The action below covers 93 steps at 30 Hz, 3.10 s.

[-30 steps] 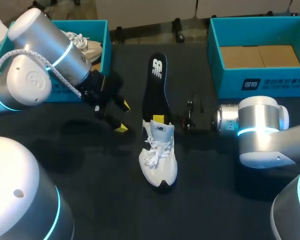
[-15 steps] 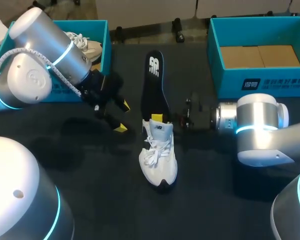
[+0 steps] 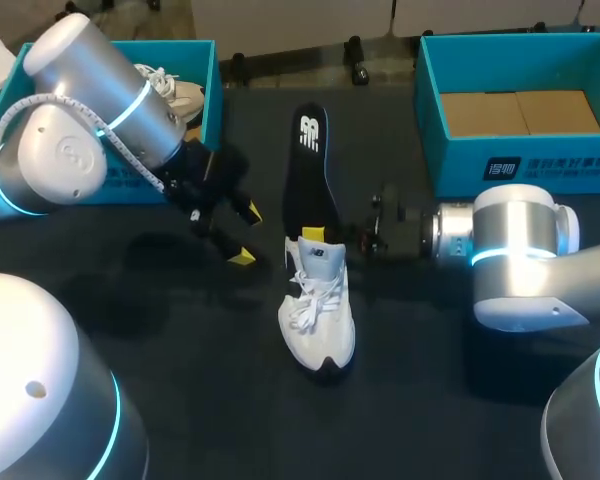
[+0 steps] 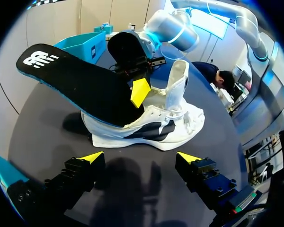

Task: Take the shoe out of the shoebox, open the shoe tongue, remove and reinsert the insole, then place the shoe into the shoebox

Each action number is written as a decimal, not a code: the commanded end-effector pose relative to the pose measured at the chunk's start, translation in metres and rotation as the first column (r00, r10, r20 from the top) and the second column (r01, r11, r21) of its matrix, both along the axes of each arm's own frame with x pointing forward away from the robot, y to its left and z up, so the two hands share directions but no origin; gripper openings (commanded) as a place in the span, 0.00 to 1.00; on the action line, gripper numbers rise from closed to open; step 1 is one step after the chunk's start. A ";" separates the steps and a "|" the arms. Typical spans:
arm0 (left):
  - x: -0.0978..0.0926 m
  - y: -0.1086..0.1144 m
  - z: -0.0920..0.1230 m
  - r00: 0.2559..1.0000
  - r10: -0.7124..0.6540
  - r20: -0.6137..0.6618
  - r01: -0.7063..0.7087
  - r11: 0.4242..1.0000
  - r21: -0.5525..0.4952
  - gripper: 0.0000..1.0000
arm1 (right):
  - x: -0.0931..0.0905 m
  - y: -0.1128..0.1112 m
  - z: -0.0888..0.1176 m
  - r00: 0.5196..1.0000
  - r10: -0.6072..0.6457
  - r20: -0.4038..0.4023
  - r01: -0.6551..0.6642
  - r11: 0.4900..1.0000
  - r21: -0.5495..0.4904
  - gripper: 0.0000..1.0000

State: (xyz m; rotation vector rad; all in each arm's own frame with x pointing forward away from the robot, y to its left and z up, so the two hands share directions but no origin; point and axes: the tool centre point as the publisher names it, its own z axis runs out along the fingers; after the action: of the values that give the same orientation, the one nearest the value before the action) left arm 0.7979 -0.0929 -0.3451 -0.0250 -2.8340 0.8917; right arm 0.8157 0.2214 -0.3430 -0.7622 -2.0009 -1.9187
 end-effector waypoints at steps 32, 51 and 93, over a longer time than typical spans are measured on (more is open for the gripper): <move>0.005 -0.002 -0.005 1.000 -0.001 -0.016 0.001 1.000 0.004 1.00 | 0.015 -0.013 0.013 1.000 0.005 0.004 -0.004 0.998 -0.059 0.00; 0.004 -0.009 -0.008 0.999 -0.026 -0.023 0.026 1.000 0.015 1.00 | -0.012 -0.010 -0.005 0.998 -0.025 -0.064 0.021 0.998 -0.057 0.00; 0.002 -0.004 -0.008 1.000 -0.013 -0.027 0.013 1.000 0.016 1.00 | 0.030 -0.011 0.027 0.997 0.073 -0.016 -0.075 0.990 -0.123 0.31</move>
State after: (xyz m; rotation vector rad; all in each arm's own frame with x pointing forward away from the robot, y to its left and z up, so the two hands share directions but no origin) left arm 0.8006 -0.0979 -0.3537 -0.0296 -2.8106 0.8602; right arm 0.8385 0.2104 -0.3156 -0.7547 -2.1266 -1.7983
